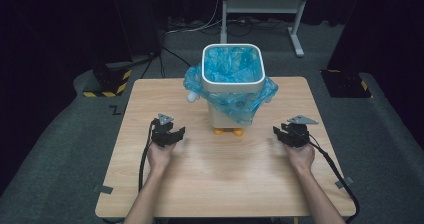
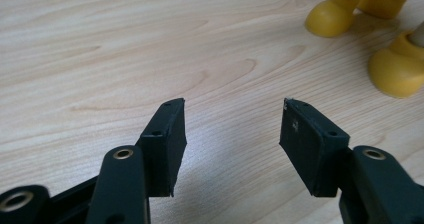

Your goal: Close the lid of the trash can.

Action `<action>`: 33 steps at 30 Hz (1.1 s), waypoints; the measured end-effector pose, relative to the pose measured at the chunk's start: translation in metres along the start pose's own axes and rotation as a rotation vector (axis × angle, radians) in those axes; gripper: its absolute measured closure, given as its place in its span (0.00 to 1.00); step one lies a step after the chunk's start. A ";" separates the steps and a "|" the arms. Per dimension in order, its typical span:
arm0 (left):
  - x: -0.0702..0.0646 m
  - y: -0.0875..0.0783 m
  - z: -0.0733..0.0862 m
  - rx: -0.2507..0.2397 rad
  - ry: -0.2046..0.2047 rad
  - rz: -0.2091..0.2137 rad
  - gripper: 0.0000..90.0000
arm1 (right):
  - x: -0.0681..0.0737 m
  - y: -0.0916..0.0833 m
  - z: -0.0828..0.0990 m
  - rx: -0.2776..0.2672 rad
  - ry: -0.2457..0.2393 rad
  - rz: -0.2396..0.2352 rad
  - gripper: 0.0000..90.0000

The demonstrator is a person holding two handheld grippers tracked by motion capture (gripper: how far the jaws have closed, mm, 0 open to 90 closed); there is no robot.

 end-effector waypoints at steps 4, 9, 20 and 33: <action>0.001 0.004 0.003 0.008 0.006 -0.010 0.48 | -0.001 0.004 0.003 0.019 -0.006 0.010 0.63; 0.001 0.007 0.003 0.002 0.010 -0.016 0.48 | -0.002 0.009 0.007 0.038 -0.002 0.016 0.63; 0.006 0.010 0.003 0.004 0.015 -0.038 0.48 | -0.004 0.016 0.014 0.076 -0.006 0.029 0.60; 0.014 0.018 0.011 0.054 0.013 -0.062 0.37 | -0.007 0.018 0.015 0.091 -0.010 0.026 0.47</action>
Point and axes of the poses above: each handheld gripper's, and its own axes: y roughly forward along the jaws, z roughly out of its underside, x roughly to its left, the point moved 4 cm from there along y, roughly forward along the jaws, and after that the axes turned 8 degrees about -y, right-handed, at the moved point
